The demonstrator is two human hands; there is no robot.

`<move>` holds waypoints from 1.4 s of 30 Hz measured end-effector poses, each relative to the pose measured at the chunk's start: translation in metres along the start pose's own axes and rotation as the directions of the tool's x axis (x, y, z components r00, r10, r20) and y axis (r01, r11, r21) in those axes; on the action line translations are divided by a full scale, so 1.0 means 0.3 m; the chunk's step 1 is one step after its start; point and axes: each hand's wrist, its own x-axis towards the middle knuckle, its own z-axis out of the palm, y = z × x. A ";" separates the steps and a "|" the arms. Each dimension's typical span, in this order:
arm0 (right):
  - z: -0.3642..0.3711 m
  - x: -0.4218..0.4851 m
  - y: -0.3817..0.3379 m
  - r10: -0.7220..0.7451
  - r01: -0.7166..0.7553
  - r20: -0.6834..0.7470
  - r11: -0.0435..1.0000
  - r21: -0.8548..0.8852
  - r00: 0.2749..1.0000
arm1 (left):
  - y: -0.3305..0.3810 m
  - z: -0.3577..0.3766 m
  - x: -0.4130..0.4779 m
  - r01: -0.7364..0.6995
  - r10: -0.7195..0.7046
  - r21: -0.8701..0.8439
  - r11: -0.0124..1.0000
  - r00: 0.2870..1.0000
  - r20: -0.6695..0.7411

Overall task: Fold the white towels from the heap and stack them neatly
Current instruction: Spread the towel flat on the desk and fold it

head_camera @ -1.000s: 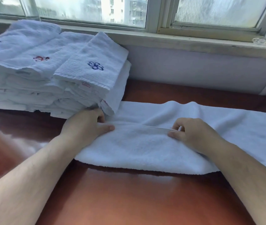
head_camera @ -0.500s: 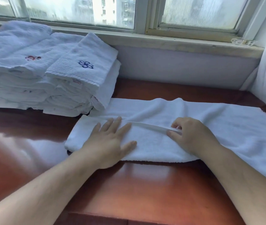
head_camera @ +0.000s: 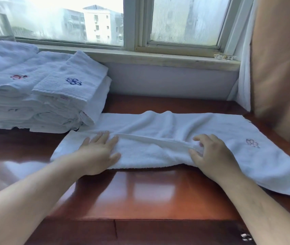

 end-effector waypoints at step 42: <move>-0.273 -0.067 0.817 0.483 -0.316 -0.182 0.769 0.556 0.856 | 0.802 -0.025 0.403 -0.477 0.375 -0.165 0.864 0.826 -0.421</move>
